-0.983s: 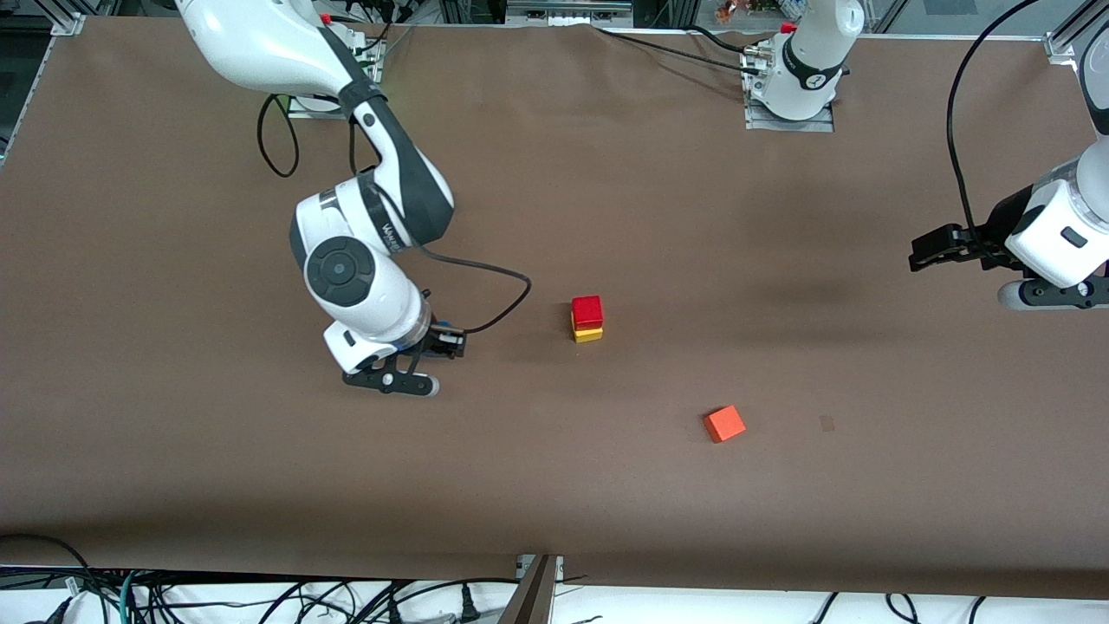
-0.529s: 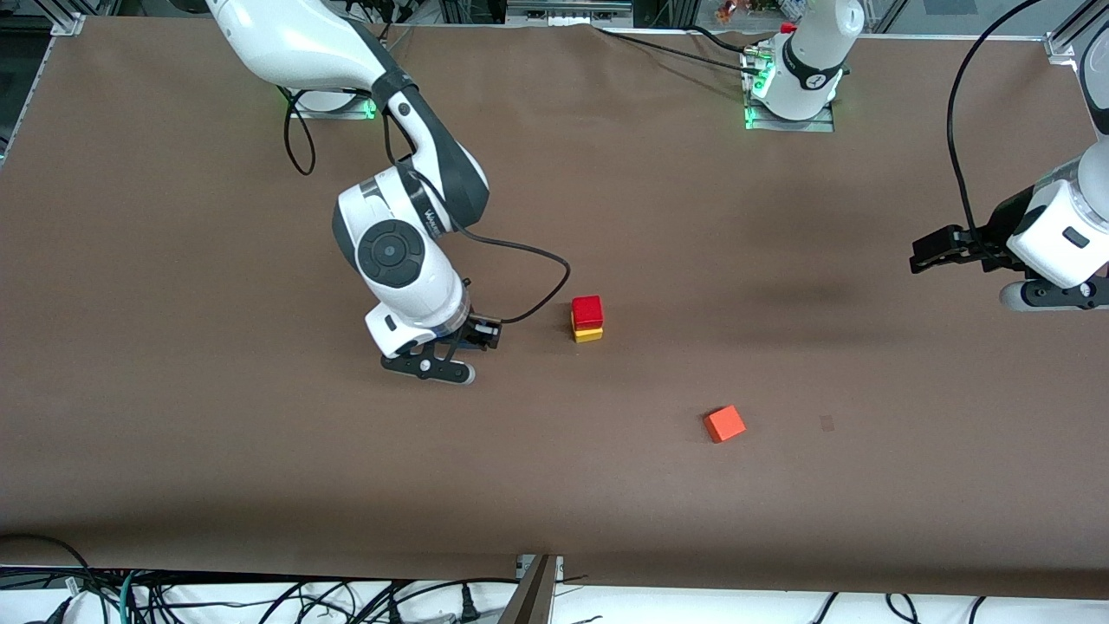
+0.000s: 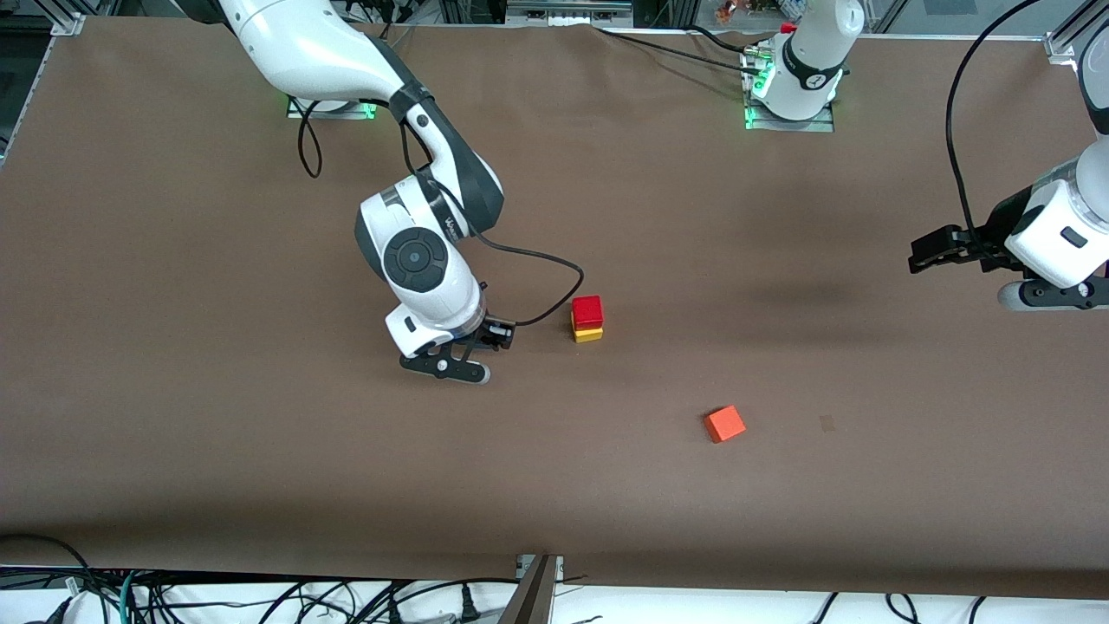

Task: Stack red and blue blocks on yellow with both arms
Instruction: 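Carry the blue cube with the right gripper above the red cube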

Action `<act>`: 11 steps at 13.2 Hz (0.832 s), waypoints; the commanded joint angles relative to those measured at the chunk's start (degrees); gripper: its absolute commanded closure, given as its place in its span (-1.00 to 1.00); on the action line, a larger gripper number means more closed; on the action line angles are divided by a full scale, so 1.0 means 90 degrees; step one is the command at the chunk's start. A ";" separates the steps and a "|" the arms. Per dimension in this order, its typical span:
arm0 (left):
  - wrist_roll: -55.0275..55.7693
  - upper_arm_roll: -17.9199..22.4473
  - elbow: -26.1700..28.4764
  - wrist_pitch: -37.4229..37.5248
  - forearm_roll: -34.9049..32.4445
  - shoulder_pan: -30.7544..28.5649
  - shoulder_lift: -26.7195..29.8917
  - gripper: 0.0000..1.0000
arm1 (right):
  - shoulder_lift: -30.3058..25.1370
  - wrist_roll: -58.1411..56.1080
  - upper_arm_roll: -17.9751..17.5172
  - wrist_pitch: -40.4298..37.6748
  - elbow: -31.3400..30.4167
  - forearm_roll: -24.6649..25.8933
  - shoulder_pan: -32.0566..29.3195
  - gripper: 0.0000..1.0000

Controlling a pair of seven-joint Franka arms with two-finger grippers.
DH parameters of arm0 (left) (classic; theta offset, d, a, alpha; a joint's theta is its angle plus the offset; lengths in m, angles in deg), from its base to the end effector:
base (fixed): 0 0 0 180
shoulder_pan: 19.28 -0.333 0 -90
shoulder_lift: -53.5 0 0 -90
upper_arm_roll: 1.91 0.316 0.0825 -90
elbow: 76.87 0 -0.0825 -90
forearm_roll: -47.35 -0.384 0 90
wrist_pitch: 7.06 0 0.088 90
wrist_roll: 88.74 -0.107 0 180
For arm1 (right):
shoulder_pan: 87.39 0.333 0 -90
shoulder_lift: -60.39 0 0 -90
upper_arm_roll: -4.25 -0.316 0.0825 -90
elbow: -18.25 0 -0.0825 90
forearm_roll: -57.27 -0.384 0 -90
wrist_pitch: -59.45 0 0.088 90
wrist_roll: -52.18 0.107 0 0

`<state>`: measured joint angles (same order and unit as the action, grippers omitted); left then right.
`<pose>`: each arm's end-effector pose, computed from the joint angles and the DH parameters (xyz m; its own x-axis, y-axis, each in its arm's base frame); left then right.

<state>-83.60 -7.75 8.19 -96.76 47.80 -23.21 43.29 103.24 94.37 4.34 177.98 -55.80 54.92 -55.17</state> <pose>0.6040 -0.0159 0.5617 0.9936 0.0563 -0.0981 0.0582 -0.9982 0.0171 0.6306 0.3989 0.3040 0.9812 -0.1929 -0.0030 -0.1929 -0.9802 -0.0452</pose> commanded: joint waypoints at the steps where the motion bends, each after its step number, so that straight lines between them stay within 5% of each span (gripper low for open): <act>1: -0.0132 0.0014 -0.0086 0.0015 -0.0129 0.0007 -0.0018 -1.00 | 0.0161 0.0166 0.0078 0.0159 0.0161 0.0095 0.0082 0.20; 11: -0.0132 0.0024 -0.0086 0.0015 -0.0119 -0.0003 -0.0018 -1.00 | 0.0102 0.1053 0.0039 0.0112 0.0443 0.0173 0.0686 0.18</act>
<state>-83.60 -7.67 8.19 -96.76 47.80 -23.29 43.29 104.28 100.60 4.46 180.14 -54.32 55.64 -50.92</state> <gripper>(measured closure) 0.000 0.436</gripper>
